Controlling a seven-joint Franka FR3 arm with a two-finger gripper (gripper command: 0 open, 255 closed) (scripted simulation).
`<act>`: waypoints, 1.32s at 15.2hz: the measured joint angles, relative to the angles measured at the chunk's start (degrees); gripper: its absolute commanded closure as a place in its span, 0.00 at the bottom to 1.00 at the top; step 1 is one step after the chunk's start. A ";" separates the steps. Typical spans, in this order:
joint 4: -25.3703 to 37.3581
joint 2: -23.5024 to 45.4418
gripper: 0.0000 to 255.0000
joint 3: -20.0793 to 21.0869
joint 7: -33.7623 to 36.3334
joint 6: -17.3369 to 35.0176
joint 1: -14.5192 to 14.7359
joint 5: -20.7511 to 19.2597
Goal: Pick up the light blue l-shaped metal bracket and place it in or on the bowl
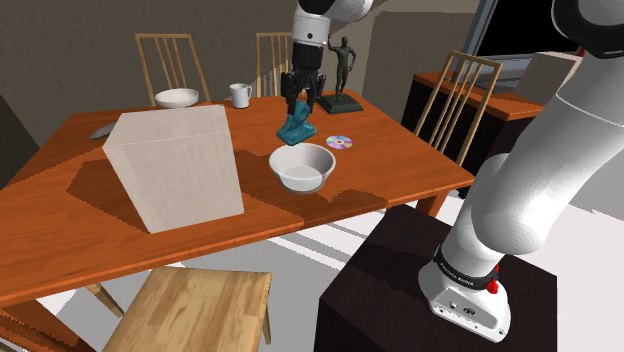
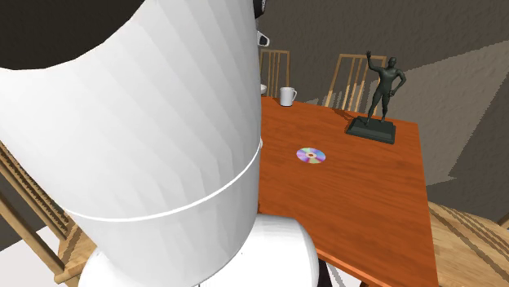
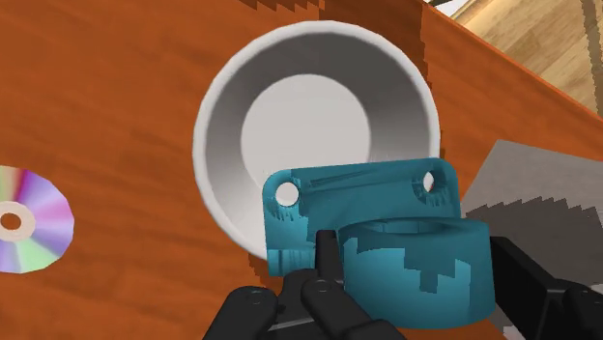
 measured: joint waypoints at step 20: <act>-9.84 2.48 1.00 0.14 -2.16 12.14 0.25 1.23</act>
